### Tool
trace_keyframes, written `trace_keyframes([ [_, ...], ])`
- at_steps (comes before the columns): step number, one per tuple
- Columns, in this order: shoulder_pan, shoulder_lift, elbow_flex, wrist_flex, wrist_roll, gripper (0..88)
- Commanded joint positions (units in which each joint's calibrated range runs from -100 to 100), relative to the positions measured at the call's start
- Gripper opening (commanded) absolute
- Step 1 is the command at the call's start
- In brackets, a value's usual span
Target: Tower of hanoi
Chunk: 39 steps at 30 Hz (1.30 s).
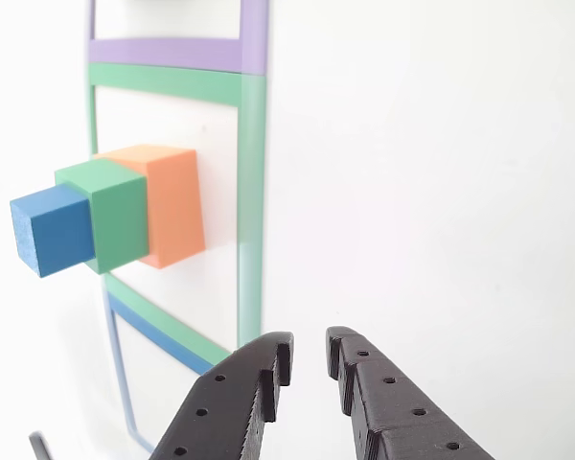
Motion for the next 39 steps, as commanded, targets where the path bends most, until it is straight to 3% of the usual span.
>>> trace_keyframes([
  [1,0.14,-0.51,0.61,-1.43,2.49,1.1],
  [39,-0.39,-0.51,0.61,-1.35,4.15,1.1],
])
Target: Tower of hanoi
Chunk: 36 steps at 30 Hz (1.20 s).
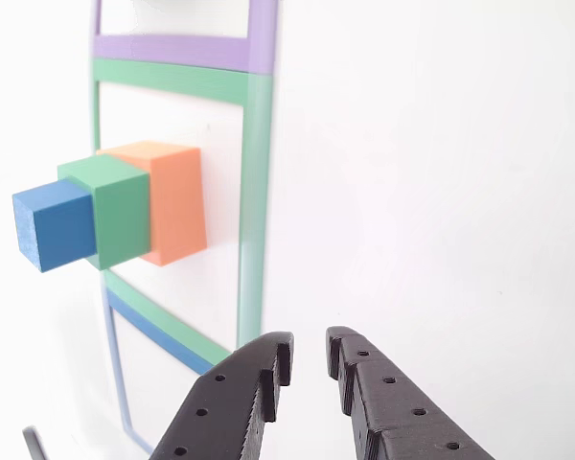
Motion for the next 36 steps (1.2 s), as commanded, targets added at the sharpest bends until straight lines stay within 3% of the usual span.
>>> trace_keyframes([
  [1,-0.39,-0.51,0.61,-1.19,1.19,1.1],
  [29,-0.93,1.01,0.34,-2.32,1.56,1.1],
  [32,-0.32,3.58,-0.12,-4.99,3.77,1.1],
  [36,1.06,9.91,-3.48,-11.38,12.59,1.1],
])
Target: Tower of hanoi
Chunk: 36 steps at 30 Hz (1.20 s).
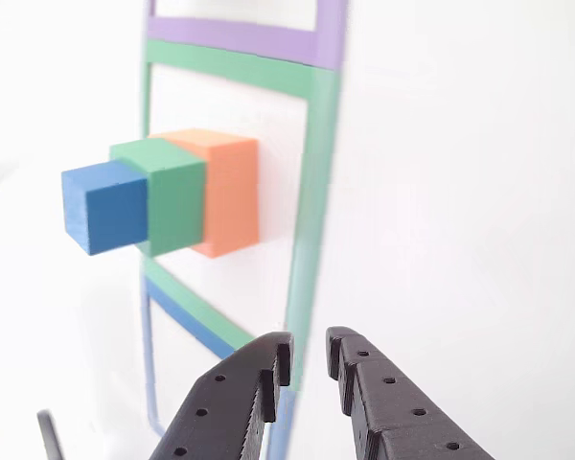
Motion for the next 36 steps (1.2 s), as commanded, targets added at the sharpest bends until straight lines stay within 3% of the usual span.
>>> trace_keyframes([
  [1,1.54,6.78,-4.95,-5.69,9.21,1.1],
  [4,2.68,11.83,-12.67,-6.02,22.63,1.1],
  [9,4.74,17.68,-25.30,-6.26,60.50,1.1],
  [11,5.88,18.16,-28.48,-7.15,67.67,1.1],
  [17,7.64,18.40,-37.03,-5.69,81.45,1.1],
  [22,6.95,17.68,-42.20,-5.37,119.32,1.1],
  [28,9.24,18.24,-49.93,0.62,146.34,1.0],
  [31,11.75,18.56,-51.20,3.37,165.09,1.0],
  [33,13.43,18.56,-50.84,3.70,174.65,1.0],
  [34,14.35,18.56,-51.11,4.18,178.88,1.0],
  [36,15.57,18.56,-51.47,4.10,179.43,1.0],
])
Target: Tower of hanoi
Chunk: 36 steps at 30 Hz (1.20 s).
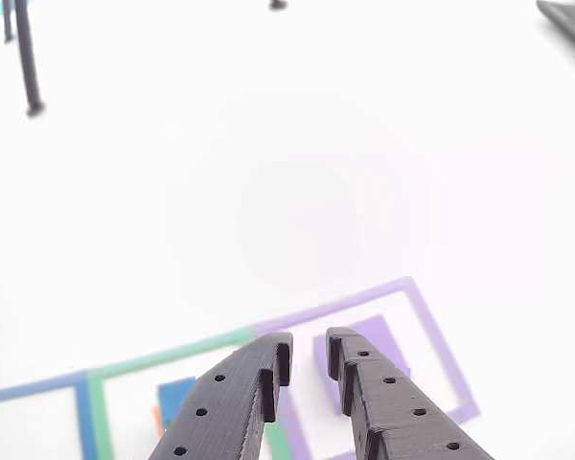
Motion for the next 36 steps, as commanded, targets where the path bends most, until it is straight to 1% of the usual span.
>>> trace_keyframes([
  [1,3.15,0.51,-3.70,0.98,6.39,1.0],
  [2,3.92,0.35,-3.52,1.14,7.31,1.0],
  [3,4.91,0.27,-3.25,2.35,13.00,1.0],
  [7,8.80,-0.22,-2.25,5.75,13.00,0.9],
  [17,14.97,-1.10,6.20,4.21,13.00,0.7],
  [19,15.12,-1.18,9.11,2.11,13.00,1.5],
  [21,15.05,-1.10,13.38,-3.07,13.00,3.1],
  [22,14.90,-0.70,15.56,-6.47,13.00,7.7],
  [23,14.90,-0.46,17.47,-9.38,13.00,17.1],
  [24,15.05,-0.22,19.19,-11.97,13.00,33.2],
  [25,15.20,-0.14,20.83,-14.08,13.00,38.2],
  [26,15.28,0.02,22.74,-16.34,13.00,30.9],
  [27,15.28,0.27,24.10,-18.12,13.00,29.8],
  [29,15.35,1.15,26.55,-21.04,13.00,31.5],
  [31,15.51,2.91,29.55,-26.22,13.00,34.7],
  [36,16.19,10.60,37.19,-44.03,13.00,41.0],
])
